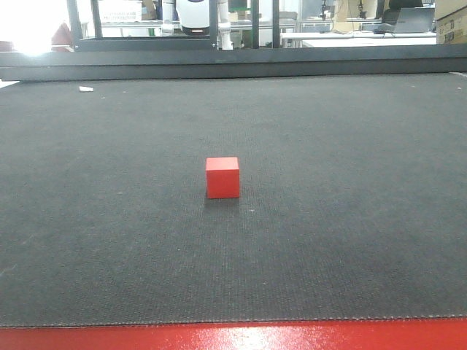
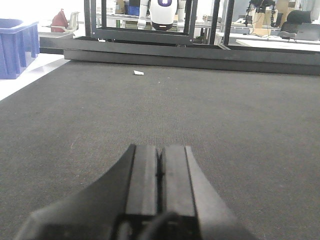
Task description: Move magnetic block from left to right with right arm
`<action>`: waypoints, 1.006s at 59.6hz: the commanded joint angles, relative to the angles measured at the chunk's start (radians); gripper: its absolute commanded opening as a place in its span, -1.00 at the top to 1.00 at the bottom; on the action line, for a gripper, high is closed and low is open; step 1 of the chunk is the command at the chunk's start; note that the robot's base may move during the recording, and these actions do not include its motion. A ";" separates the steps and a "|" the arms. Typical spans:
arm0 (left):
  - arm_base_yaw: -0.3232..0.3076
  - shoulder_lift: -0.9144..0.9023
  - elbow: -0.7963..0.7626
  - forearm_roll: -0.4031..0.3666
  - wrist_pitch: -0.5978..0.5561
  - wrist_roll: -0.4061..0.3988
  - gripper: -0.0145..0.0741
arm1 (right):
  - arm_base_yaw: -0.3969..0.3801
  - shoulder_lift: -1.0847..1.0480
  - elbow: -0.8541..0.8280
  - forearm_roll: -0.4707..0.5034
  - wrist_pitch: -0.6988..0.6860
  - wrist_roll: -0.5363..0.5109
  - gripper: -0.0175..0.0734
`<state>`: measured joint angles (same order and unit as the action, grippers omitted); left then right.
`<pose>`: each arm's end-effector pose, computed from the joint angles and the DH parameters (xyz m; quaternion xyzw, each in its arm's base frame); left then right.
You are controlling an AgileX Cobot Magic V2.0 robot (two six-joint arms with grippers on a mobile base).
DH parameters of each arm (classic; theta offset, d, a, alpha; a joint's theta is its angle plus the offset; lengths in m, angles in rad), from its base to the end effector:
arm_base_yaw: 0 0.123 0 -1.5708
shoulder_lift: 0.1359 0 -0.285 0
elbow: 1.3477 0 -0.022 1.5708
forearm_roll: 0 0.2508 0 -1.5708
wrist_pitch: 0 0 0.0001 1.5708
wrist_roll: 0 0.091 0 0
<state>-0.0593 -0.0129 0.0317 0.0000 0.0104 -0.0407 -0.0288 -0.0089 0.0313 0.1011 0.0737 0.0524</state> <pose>0.0566 -0.0034 0.2022 0.0064 0.6863 -0.0364 0.7264 0.0571 -0.0010 0.1964 0.0619 0.7074 0.0464 0.7026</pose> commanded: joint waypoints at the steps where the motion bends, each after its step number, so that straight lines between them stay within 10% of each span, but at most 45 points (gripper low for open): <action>1: -0.002 -0.014 0.007 0.000 -0.094 -0.007 0.94 | -0.001 -0.020 -0.006 -0.007 -0.091 -0.006 0.49; 60: -0.002 -0.014 0.007 0.000 -0.094 -0.007 0.94 | -0.002 -0.019 -0.059 -0.008 -0.136 -0.004 0.49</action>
<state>-0.0593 -0.0129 0.0317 0.0000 0.0104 -0.0407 -0.0288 -0.0089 0.0278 0.1011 0.0343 0.0524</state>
